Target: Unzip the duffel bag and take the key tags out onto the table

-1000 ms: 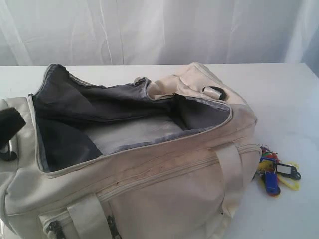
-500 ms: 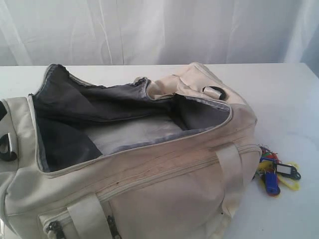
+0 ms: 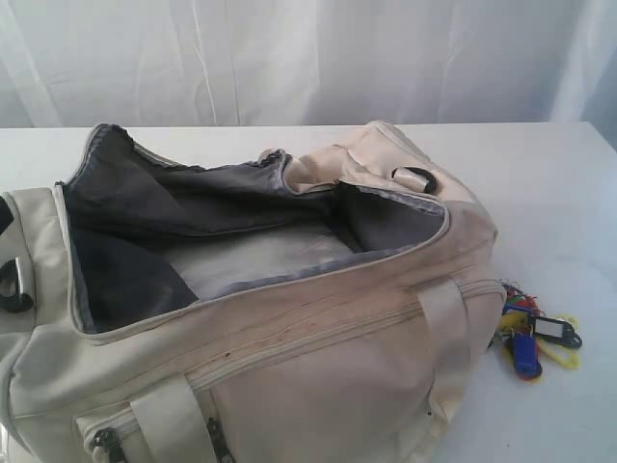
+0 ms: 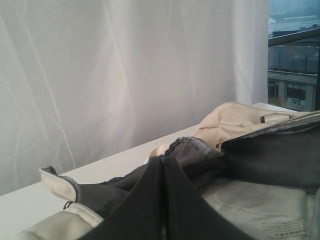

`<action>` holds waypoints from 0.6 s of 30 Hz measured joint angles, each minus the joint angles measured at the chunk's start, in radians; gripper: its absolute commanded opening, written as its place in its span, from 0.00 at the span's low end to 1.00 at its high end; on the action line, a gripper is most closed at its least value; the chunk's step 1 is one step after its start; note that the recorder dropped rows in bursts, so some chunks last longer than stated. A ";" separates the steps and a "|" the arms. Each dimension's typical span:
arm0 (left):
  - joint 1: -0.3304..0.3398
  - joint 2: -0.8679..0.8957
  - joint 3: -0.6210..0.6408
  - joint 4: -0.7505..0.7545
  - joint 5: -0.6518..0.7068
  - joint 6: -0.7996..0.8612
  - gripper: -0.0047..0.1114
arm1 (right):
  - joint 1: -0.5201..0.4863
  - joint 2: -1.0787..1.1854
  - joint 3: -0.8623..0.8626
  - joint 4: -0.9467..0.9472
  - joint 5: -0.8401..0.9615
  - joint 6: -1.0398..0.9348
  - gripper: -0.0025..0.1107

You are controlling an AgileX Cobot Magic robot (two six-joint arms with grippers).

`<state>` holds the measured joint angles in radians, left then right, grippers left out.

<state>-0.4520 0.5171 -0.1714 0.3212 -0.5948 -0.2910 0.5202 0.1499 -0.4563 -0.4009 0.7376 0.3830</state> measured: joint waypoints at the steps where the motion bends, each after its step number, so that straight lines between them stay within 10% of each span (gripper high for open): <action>1: 0.000 0.000 0.000 0.000 0.000 0.000 0.04 | 0.000 0.000 0.000 0.000 0.000 0.000 0.02; 18: 0.000 0.000 0.000 0.000 0.017 0.074 0.04 | 0.000 0.000 0.000 0.000 0.001 0.000 0.02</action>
<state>-0.4520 0.5171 -0.1714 0.3212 -0.5782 -0.2174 0.5202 0.1499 -0.4563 -0.4009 0.7384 0.3828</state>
